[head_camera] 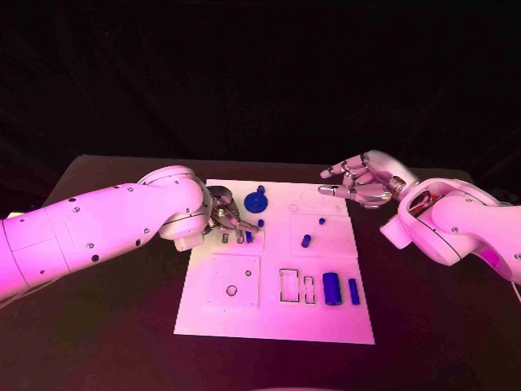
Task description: Assemble the parts on the task board
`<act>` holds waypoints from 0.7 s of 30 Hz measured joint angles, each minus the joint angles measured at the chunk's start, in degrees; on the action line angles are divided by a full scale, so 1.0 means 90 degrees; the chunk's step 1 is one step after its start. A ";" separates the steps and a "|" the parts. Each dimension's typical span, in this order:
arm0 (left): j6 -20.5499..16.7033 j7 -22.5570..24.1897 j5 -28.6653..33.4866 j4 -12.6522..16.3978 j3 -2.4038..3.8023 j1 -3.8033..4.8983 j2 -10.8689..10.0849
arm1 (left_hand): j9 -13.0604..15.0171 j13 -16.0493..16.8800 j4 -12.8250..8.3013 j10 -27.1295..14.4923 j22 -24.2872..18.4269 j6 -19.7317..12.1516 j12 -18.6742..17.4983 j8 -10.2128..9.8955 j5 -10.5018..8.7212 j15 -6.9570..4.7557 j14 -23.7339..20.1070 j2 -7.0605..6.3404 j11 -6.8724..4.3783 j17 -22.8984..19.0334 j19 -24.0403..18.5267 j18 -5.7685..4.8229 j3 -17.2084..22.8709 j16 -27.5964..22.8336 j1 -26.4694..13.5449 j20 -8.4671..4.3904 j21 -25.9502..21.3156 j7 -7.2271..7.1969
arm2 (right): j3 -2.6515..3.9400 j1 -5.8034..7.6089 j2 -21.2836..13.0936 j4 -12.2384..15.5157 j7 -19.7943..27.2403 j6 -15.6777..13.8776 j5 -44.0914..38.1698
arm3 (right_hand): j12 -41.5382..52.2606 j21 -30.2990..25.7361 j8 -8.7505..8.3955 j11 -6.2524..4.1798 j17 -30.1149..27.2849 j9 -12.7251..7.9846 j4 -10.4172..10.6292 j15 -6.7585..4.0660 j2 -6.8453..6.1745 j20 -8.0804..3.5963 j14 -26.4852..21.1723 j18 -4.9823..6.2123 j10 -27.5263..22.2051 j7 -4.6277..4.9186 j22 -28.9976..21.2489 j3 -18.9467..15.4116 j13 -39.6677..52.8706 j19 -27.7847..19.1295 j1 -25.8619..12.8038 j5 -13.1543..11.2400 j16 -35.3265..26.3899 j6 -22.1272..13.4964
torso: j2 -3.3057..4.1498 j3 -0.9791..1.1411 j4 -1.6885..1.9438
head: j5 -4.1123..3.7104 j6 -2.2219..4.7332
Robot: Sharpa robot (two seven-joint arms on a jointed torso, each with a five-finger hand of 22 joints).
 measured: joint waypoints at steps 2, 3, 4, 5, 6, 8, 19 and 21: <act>0.0011 -0.0023 -0.0012 -0.0009 0.0000 0.0000 0.0017 | 0.0022 0.0007 -0.0016 0.0013 0.0000 0.0000 0.0000 0.0000 0.0000 0.0000 0.0000 0.0003 -0.0013 0.0000 0.0000 0.0001 -0.0016 0.0000 0.0003 0.0000 0.0000 0.0000 | 0.0000 0.0000 0.0000 0.0000 -0.0006 0.0000 -0.0004 | 0.0000 0.0000 0.0000 0.0000 0.0000 0.0000 0.0000 0.0000 0.0000 0.0000 0.0000 0.0000 0.0000 0.0000 0.0000 0.0000 0.0000 0.0000 0.0000 0.0000 0.0000 0.0000 | 0.0003 0.0000 0.0000 | 0.0004 -0.0005; 0.0016 -0.0031 -0.0016 -0.0011 0.0000 0.0000 0.0025 | 0.0030 0.0007 -0.0016 0.0022 0.0000 0.0000 0.0000 0.0003 0.0000 0.0000 0.0000 0.0025 -0.0021 0.0000 0.0000 0.0000 -0.0016 0.0000 0.0025 0.0000 0.0000 0.0000 | 0.0000 0.0000 0.0000 0.0000 -0.0009 0.0000 -0.0006 | 0.0000 0.0000 0.0000 0.0000 0.0000 0.0000 0.0000 0.0000 0.0000 0.0000 0.0000 0.0000 0.0000 0.0000 -0.0002 0.0000 0.0000 0.0000 0.0000 0.0000 0.0000 0.0000 | 0.0004 0.0000 0.0000 | 0.0005 -0.0006; 0.0020 -0.0039 -0.0020 -0.0013 0.0000 0.0000 0.0033 | 0.0041 0.0007 -0.0016 0.0022 0.0000 -0.0001 0.0000 0.0025 0.0000 0.0000 0.0000 0.0025 -0.0021 0.0000 0.0000 0.0001 -0.0016 0.0000 0.0025 0.0000 0.0000 -0.0001 | 0.0000 0.0000 0.0000 -0.0001 -0.0011 0.0000 -0.0007 | 0.0000 0.0000 0.0001 0.0000 0.0000 0.0001 0.0000 0.0000 0.0000 0.0000 0.0000 0.0000 0.0000 0.0000 -0.0014 0.0000 -0.0007 0.0000 0.0000 0.0000 0.0000 0.0000 | 0.0004 0.0001 -0.0001 | 0.0005 -0.0009; 0.0024 -0.0045 -0.0023 -0.0014 0.0000 0.0000 0.0041 | 0.0054 0.0007 -0.0016 0.0022 0.0000 -0.0014 0.0000 0.0025 0.0000 0.0000 0.0000 0.0025 -0.0021 0.0000 0.0000 0.0000 -0.0016 0.0000 0.0026 0.0000 0.0000 -0.0014 | 0.0000 0.0000 0.0001 -0.0002 -0.0013 0.0000 -0.0008 | 0.0000 0.0000 0.0024 0.0000 0.0000 0.0003 0.0000 0.0000 0.0000 0.0000 0.0000 0.0000 0.0000 0.0000 -0.0022 0.0000 -0.0014 0.0000 0.0000 0.0000 0.0000 0.0000 | 0.0004 0.0001 -0.0003 | 0.0005 -0.0012; 0.0029 -0.0052 -0.0027 -0.0015 0.0000 0.0000 0.0051 | 0.0064 0.0007 -0.0016 0.0022 0.0000 -0.0023 0.0000 0.0025 0.0000 0.0000 0.0000 0.0025 -0.0021 0.0000 0.0000 0.0000 -0.0016 0.0000 0.0026 0.0000 0.0000 -0.0023 | 0.0000 0.0000 0.0002 -0.0003 -0.0016 -0.0001 -0.0010 | 0.0000 0.0000 0.0025 0.0000 0.0000 0.0005 0.0000 0.0000 0.0000 0.0000 0.0000 0.0000 0.0000 0.0000 -0.0023 0.0000 -0.0015 0.0000 0.0000 0.0000 0.0000 0.0000 | 0.0004 0.0001 -0.0004 | 0.0005 -0.0017; 0.0033 -0.0060 -0.0033 -0.0016 0.0000 0.0001 0.0063 | 0.0078 0.0014 -0.0016 0.0022 0.0000 -0.0023 0.0000 0.0026 0.0000 0.0000 0.0000 0.0051 -0.0021 0.0000 0.0000 0.0001 -0.0016 0.0000 0.0052 0.0000 0.0000 -0.0023 | 0.0000 0.0000 0.0004 -0.0008 -0.0021 -0.0001 -0.0011 | 0.0000 0.0000 0.0025 0.0000 0.0000 0.0005 0.0000 0.0000 0.0000 0.0000 0.0000 0.0000 0.0000 0.0000 -0.0023 0.0000 -0.0015 0.0000 0.0000 0.0000 0.0000 0.0000 | 0.0004 0.0001 -0.0004 | 0.0005 -0.0023; 0.0028 -0.0085 -0.0048 -0.0019 0.0001 0.0001 0.0100 | 0.0128 0.0014 -0.0034 0.0021 -0.0001 -0.0022 0.0000 0.0052 0.0000 0.0000 0.0000 0.0076 -0.0021 0.0004 0.0001 0.0001 -0.0034 0.0000 0.0077 -0.0001 0.0024 -0.0023 | -0.0001 -0.0001 0.0032 -0.0041 -0.0043 0.0000 -0.0018 | 0.0000 0.0000 0.0025 0.0000 -0.0001 0.0004 0.0000 0.0000 0.0000 0.0000 0.0000 -0.0001 0.0001 0.0000 -0.0023 0.0000 -0.0021 0.0000 0.0000 0.0000 0.0000 0.0000 | 0.0006 0.0001 0.0002 | -0.0012 -0.0042; 0.0027 -0.0086 -0.0050 -0.0020 0.0001 0.0001 0.0104 | 0.0151 0.0022 -0.0034 0.0022 -0.0001 -0.0024 0.0000 0.0078 0.0000 0.0000 0.0000 0.0101 -0.0021 0.0005 0.0023 0.0001 -0.0034 0.0000 0.0101 -0.0023 0.0024 -0.0024 | -0.0001 -0.0001 0.0042 -0.0049 -0.0046 0.0001 -0.0019 | 0.0000 0.0000 0.0025 0.0000 -0.0001 0.0004 0.0000 0.0000 0.0000 0.0000 0.0000 0.0000 0.0001 0.0000 -0.0023 0.0000 -0.0021 0.0000 0.0000 0.0000 0.0000 0.0000 | 0.0006 -0.0001 0.0002 | -0.0009 -0.0047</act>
